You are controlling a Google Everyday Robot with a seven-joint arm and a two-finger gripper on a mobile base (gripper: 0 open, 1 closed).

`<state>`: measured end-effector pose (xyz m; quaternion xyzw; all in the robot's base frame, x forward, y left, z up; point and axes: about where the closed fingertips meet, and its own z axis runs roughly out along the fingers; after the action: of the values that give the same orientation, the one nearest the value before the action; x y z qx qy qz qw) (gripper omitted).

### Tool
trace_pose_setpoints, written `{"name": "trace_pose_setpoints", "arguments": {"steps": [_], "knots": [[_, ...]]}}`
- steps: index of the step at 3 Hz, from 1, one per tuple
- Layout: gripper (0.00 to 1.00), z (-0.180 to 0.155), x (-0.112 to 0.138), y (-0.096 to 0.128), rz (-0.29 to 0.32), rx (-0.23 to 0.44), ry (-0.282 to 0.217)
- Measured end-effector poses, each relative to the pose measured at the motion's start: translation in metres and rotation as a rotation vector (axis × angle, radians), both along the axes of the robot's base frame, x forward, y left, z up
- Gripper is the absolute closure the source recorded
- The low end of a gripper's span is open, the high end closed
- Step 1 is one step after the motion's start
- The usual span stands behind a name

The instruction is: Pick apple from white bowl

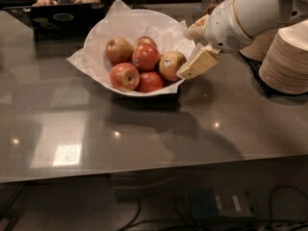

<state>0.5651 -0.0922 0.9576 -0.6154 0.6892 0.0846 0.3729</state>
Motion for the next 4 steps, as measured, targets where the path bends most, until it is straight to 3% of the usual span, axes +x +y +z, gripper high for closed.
{"name": "trace_pose_setpoints", "arguments": {"steps": [4], "knots": [[0.32,-0.023,0.027,0.025,0.031,0.007,0.044]]}}
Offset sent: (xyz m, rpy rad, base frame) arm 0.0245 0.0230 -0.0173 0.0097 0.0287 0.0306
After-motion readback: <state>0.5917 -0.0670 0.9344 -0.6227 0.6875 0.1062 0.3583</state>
